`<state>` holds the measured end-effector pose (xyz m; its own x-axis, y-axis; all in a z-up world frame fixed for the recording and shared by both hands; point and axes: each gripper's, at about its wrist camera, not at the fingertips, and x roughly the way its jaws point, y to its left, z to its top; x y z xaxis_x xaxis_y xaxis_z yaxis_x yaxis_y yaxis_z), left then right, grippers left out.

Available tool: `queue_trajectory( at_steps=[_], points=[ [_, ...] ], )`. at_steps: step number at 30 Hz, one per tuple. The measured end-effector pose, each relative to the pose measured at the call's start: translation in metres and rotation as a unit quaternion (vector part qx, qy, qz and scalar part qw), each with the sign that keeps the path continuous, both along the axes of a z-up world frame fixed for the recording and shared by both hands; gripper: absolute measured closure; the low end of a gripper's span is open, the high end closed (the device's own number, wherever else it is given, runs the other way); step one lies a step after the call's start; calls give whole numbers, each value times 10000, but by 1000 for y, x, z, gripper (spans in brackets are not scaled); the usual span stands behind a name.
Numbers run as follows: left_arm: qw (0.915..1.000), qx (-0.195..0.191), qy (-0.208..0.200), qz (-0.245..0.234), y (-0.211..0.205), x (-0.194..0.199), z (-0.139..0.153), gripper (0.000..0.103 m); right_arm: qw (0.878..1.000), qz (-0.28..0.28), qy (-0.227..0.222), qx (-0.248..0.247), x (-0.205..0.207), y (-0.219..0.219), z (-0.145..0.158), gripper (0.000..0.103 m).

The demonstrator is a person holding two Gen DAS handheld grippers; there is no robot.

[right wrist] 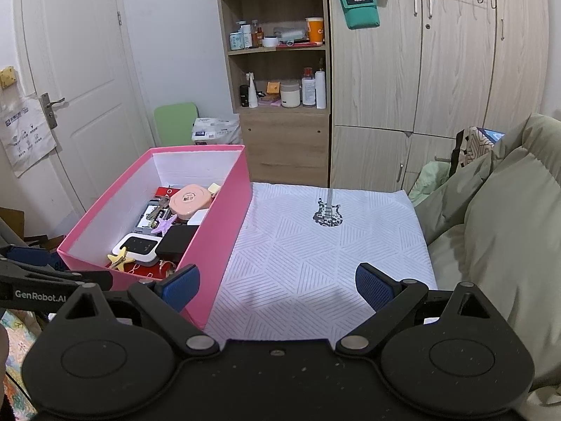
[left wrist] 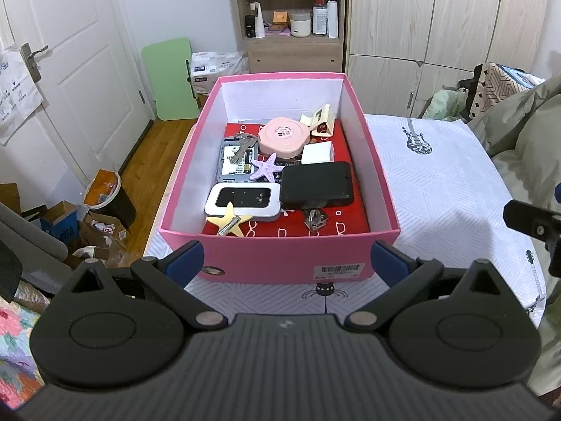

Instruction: Organize rigid objects

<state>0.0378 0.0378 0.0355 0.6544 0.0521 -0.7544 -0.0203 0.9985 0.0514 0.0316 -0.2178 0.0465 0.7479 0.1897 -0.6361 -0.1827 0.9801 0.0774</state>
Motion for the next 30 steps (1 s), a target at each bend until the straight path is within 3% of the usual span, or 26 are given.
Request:
queue_trajectory(
  at_steps=[30],
  points=[
    [9999,-76,5,-96,0,-4,0,0,9999,-152,-48,-15,-5,-9,0,5]
  ],
)
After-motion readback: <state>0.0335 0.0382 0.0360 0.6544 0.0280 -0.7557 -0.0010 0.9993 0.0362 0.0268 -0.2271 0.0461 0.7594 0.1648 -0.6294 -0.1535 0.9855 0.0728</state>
